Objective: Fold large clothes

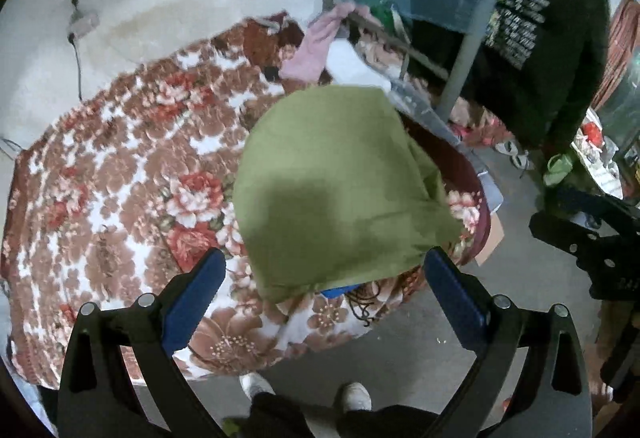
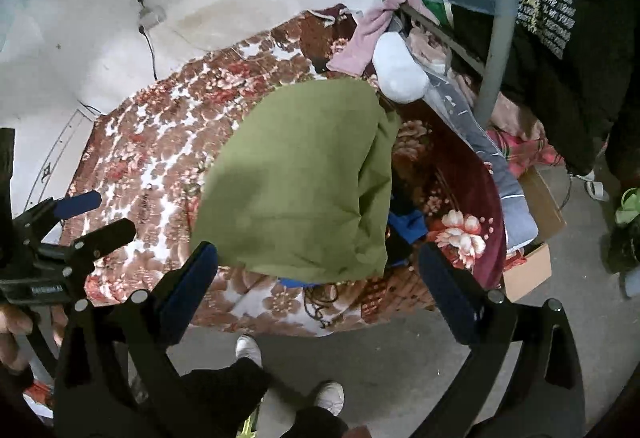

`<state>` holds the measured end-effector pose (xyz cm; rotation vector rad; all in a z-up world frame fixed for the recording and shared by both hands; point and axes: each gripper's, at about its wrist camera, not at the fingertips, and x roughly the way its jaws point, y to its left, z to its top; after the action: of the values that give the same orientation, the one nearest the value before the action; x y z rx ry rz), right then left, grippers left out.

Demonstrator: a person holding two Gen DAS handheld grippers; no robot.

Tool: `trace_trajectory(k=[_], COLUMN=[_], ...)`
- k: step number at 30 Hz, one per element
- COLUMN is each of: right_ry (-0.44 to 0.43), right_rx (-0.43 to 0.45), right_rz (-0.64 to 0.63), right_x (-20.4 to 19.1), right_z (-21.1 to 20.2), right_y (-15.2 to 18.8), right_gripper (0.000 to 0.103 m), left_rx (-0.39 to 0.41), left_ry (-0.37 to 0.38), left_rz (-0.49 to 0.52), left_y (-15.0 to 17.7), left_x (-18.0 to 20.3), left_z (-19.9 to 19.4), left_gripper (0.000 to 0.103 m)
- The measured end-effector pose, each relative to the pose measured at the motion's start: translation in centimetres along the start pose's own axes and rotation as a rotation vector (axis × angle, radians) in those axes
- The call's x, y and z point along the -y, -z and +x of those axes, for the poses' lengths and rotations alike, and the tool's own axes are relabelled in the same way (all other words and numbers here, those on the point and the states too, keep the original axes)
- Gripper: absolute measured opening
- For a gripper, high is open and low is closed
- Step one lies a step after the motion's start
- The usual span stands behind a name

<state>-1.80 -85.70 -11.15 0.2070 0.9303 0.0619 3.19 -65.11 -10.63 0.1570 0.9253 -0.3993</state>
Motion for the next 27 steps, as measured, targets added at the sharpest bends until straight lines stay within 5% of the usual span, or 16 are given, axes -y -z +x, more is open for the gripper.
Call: trace_trajectory(k=[10, 27], right_ry=[0.038, 0.052], right_rx=[0.071, 0.028], right_rz=[-0.05, -0.05], right_x=[-0.6, -1.9], right_z=[-1.7, -1.7], right_y=[1.8, 3.1], right_gripper=[0.098, 0.098], left_rx=[0.149, 0.125], left_ry=[-0.037, -0.076], left_rz=[0.011, 0.003], left_y=[2.1, 4.2], left_x=[1.3, 1.5], left_z=[-3.3, -3.2], left_gripper=[0.098, 0.098])
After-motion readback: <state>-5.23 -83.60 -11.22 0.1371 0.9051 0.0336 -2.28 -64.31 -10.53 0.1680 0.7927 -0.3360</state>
